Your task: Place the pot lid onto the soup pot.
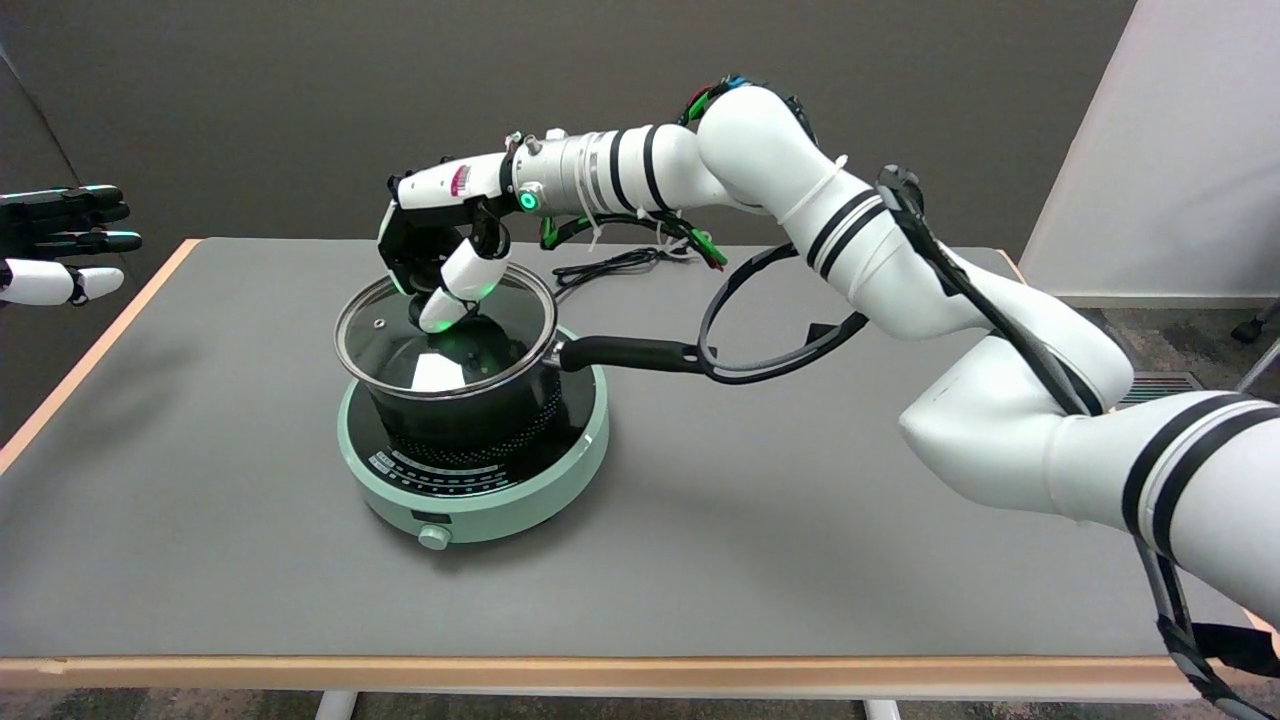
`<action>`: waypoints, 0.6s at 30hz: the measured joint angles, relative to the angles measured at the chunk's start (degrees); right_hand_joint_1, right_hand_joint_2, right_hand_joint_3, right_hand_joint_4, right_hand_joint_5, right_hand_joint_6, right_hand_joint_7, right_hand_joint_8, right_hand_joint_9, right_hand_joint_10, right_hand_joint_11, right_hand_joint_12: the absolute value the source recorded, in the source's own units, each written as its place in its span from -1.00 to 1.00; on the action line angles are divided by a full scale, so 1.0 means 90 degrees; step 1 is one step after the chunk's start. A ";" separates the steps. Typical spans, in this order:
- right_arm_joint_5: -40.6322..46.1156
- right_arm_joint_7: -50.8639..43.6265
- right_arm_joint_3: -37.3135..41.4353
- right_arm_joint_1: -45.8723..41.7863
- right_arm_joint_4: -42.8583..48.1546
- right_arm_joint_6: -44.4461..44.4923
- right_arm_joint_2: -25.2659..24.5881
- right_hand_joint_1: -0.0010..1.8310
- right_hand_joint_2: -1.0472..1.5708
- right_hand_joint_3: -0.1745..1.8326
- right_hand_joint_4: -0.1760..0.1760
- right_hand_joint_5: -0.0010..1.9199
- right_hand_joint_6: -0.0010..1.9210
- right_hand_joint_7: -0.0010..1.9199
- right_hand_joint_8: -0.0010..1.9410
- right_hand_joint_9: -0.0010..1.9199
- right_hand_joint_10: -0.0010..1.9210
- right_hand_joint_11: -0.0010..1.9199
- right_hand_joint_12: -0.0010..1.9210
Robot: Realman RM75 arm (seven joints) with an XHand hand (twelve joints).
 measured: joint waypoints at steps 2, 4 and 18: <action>0.0000 0.0002 0.0006 -0.0009 -0.0003 0.0002 -0.0003 0.34 0.70 -0.79 -0.91 -0.22 0.21 -0.02 0.36 -0.05 1.00 -0.52 1.00; -0.0001 0.0005 0.0012 -0.0020 -0.0006 0.0013 -0.0006 0.34 0.70 -0.79 -0.91 -0.22 0.21 -0.03 0.37 -0.05 1.00 -0.52 1.00; 0.0000 0.0008 0.0038 -0.0076 0.0012 0.0047 -0.0009 0.47 0.50 -0.35 0.93 -0.26 -0.26 -0.08 0.32 -0.20 0.97 -0.76 1.00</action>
